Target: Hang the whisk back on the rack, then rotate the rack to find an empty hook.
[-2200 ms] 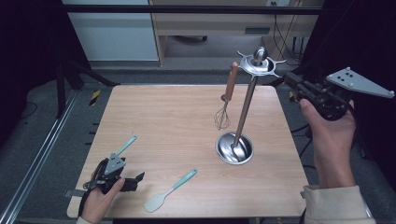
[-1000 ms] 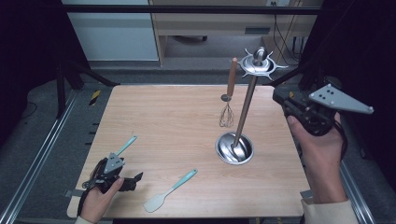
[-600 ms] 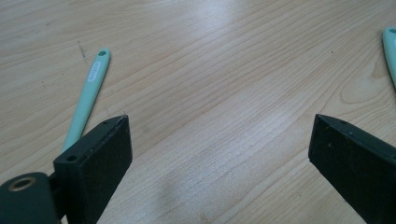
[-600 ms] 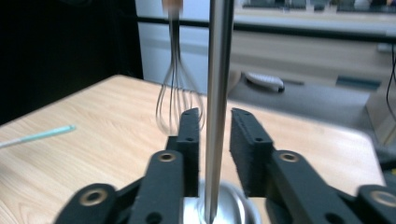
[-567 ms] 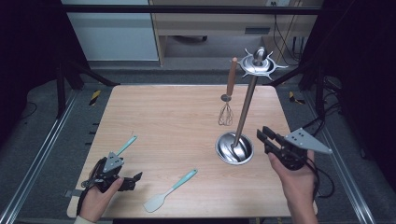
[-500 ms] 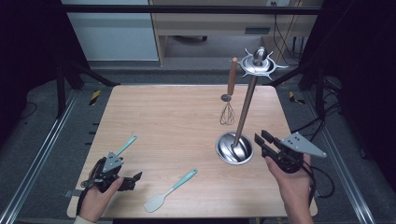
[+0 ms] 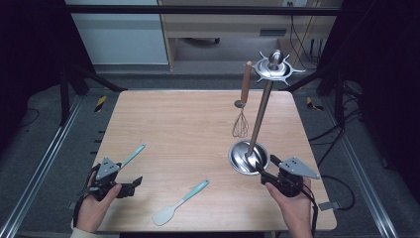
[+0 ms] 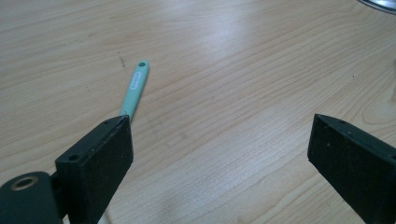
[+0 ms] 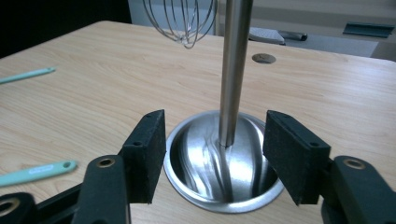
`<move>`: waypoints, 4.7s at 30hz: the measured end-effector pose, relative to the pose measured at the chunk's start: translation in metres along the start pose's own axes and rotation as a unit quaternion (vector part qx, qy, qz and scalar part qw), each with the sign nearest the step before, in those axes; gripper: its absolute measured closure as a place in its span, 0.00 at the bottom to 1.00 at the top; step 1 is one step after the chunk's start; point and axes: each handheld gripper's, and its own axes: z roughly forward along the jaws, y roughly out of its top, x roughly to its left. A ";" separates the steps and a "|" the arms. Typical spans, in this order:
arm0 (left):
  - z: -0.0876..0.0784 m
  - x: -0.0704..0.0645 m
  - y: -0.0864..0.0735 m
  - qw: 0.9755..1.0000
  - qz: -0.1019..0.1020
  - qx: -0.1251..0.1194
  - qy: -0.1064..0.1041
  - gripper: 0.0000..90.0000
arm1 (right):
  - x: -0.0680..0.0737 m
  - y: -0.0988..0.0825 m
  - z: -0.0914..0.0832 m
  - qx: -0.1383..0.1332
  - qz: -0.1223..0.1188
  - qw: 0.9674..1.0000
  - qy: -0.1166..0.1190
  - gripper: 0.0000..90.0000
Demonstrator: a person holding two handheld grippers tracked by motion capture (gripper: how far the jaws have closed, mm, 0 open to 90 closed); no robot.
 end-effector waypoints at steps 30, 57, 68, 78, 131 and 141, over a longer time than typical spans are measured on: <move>0.010 -0.030 0.031 0.997 0.052 0.011 -0.063 0.56 | -0.004 -0.032 0.007 0.077 -0.003 0.997 -0.019 0.39; 0.092 -0.128 0.092 0.960 0.178 0.155 -0.150 1.00 | -0.008 -0.035 0.008 0.092 -0.008 0.996 -0.019 0.37; 0.105 -0.148 0.091 0.950 0.205 0.178 -0.152 1.00 | -0.009 -0.034 0.007 0.092 -0.010 0.996 -0.019 0.37; 0.116 -0.158 0.086 0.946 0.218 0.193 -0.144 1.00 | -0.009 -0.035 0.007 0.095 -0.010 0.995 -0.016 0.37; 0.128 -0.200 0.103 0.898 0.234 0.325 -0.182 0.70 | -0.011 -0.035 0.007 0.099 -0.014 0.995 -0.012 0.37; 0.133 -0.200 0.101 0.895 0.235 0.334 -0.181 0.72 | -0.011 -0.035 0.007 0.099 -0.015 0.995 -0.011 0.37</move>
